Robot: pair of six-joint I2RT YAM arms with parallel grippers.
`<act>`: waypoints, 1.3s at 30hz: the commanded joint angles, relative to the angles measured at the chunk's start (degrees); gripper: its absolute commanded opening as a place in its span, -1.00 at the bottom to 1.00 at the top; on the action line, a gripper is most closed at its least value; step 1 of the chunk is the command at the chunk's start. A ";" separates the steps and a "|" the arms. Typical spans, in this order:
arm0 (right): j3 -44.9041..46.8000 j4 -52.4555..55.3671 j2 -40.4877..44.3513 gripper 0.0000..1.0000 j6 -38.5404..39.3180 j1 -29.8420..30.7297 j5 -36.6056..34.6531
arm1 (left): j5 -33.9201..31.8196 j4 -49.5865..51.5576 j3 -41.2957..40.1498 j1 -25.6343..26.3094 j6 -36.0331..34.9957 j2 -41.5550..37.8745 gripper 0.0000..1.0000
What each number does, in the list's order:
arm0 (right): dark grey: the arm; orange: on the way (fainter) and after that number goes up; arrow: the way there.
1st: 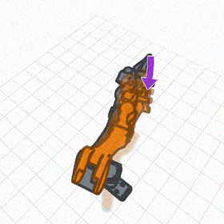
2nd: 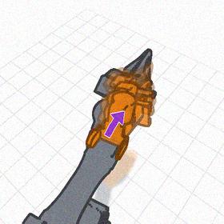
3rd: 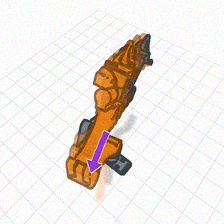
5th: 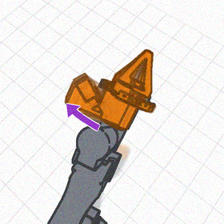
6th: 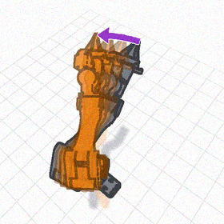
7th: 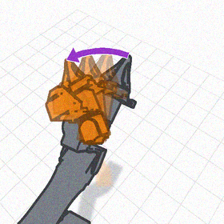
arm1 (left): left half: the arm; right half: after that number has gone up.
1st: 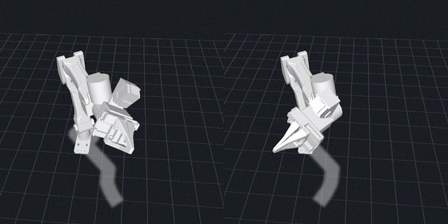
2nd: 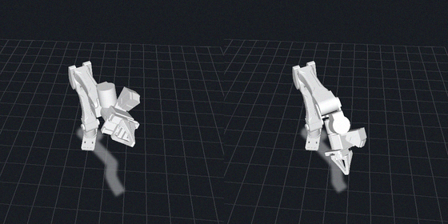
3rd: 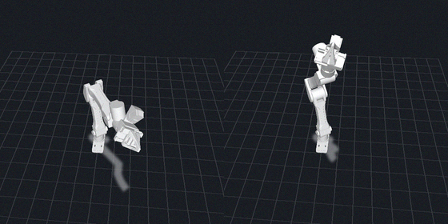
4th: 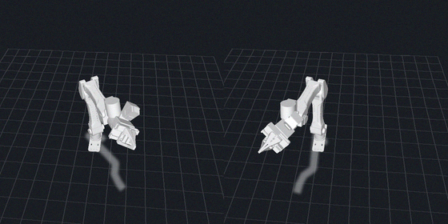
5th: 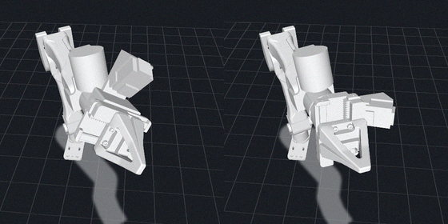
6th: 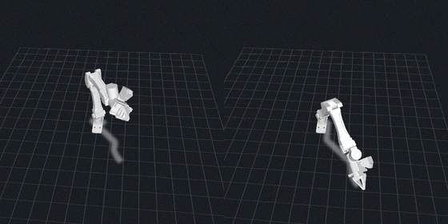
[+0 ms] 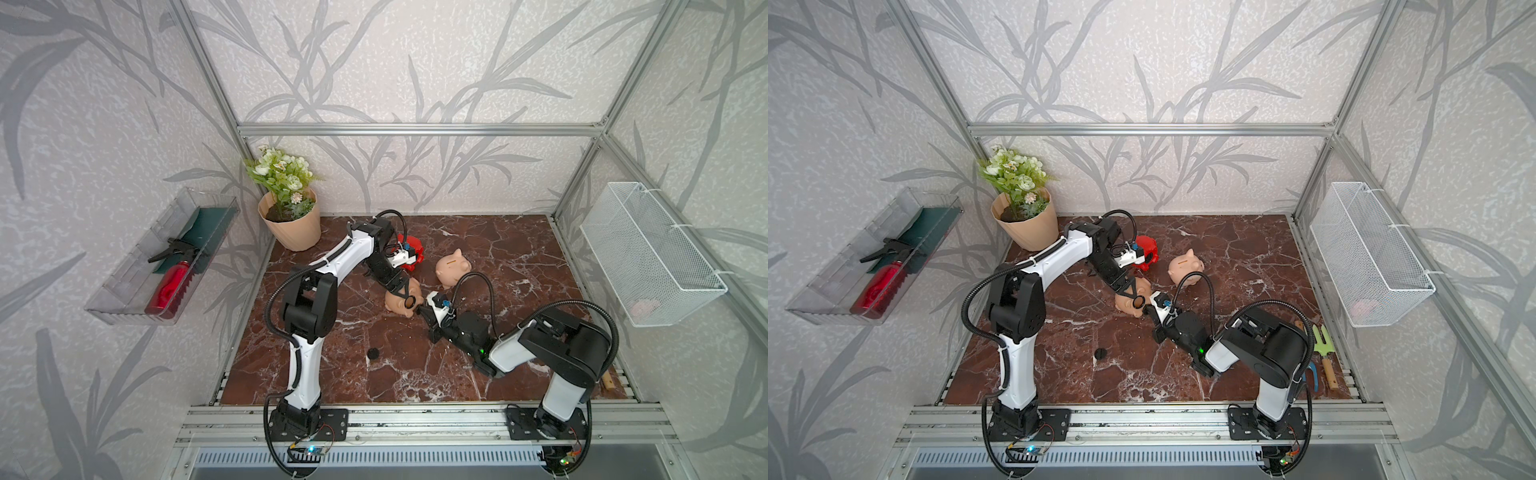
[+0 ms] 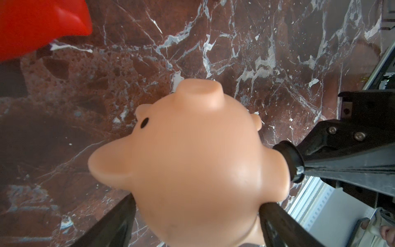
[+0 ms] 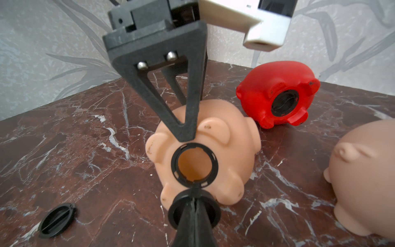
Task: Close piggy banks
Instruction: Hold the piggy bank at the center of the board.
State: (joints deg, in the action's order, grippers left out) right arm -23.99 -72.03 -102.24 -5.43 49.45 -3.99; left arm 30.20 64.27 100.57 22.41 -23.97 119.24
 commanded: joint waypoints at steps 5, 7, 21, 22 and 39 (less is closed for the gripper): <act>-2.62 0.12 -0.73 -1.00 1.76 0.38 -3.14 | 1.44 2.42 0.05 0.33 0.15 1.08 0.76; -3.03 -0.12 -1.36 -1.00 1.46 0.38 -3.11 | 1.45 2.37 0.22 0.37 0.37 1.24 0.76; -5.36 1.42 -3.17 -1.00 -1.94 0.38 -2.68 | 1.77 2.11 0.28 0.35 0.68 1.75 0.75; -5.57 1.35 -3.46 -1.00 -2.22 0.38 -2.54 | 1.79 1.93 0.24 0.42 0.61 1.75 0.76; -7.39 3.73 -4.42 -1.00 -3.24 0.36 -2.25 | 1.09 1.98 0.26 0.35 0.65 1.45 0.76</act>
State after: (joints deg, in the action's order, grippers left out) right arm -30.26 -68.71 -106.89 -8.51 49.45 -5.98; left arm 31.31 64.29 100.57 22.46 -22.48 119.46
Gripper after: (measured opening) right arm 0.046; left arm 0.878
